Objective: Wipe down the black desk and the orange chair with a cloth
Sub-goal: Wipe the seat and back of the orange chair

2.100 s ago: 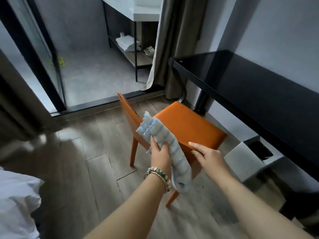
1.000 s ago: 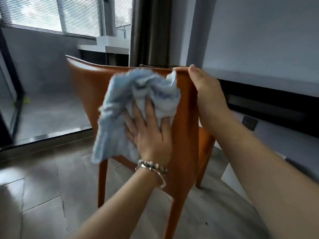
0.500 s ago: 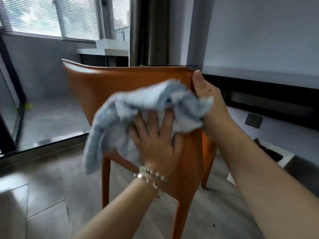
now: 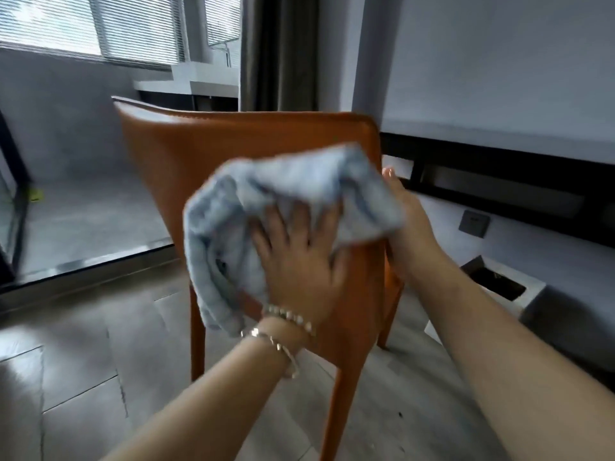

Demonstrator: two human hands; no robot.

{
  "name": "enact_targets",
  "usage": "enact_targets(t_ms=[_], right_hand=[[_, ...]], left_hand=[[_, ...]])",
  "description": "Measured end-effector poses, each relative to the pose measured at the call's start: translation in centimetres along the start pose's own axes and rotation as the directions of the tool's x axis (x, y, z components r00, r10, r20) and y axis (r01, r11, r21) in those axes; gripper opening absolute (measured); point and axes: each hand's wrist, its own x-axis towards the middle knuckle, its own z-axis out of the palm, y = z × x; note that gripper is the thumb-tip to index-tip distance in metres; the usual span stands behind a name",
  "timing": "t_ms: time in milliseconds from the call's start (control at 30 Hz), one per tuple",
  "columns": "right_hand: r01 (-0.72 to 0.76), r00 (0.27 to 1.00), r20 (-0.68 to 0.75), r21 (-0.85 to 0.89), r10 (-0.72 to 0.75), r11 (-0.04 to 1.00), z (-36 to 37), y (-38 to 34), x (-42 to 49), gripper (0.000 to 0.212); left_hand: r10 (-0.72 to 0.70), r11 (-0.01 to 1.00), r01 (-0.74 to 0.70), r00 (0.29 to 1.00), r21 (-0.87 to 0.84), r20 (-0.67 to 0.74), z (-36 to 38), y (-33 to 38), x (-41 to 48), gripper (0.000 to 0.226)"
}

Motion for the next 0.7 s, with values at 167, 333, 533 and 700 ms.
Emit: enact_targets(t_ms=[167, 333, 533, 700], right_hand=[[-0.06, 0.998, 0.028, 0.169, 0.056, 0.984, -1.1, 2.6, -1.1, 0.041], [-0.064, 0.99, 0.136, 0.156, 0.043, 0.986, -1.9, 2.6, -0.6, 0.041], [-0.051, 0.997, 0.074, 0.177, 0.038, 0.983, -1.7, 2.5, -0.4, 0.031], [-0.152, 0.988, 0.009, 0.149, 0.152, 0.977, -2.9, 4.8, -1.6, 0.022]], left_hand=[[-0.006, 1.0, 0.003, 0.991, -0.024, -0.137, 0.4, 0.2, 2.8, 0.058], [0.33, 0.943, -0.332, 0.915, -0.034, 0.23, 2.4, -1.7, -8.8, 0.036], [0.048, 0.998, -0.047, 0.998, -0.029, 0.041, 1.4, -1.1, -3.7, 0.056], [0.149, 0.988, -0.151, 0.987, -0.036, -0.066, 2.6, 0.5, -1.6, 0.054]])
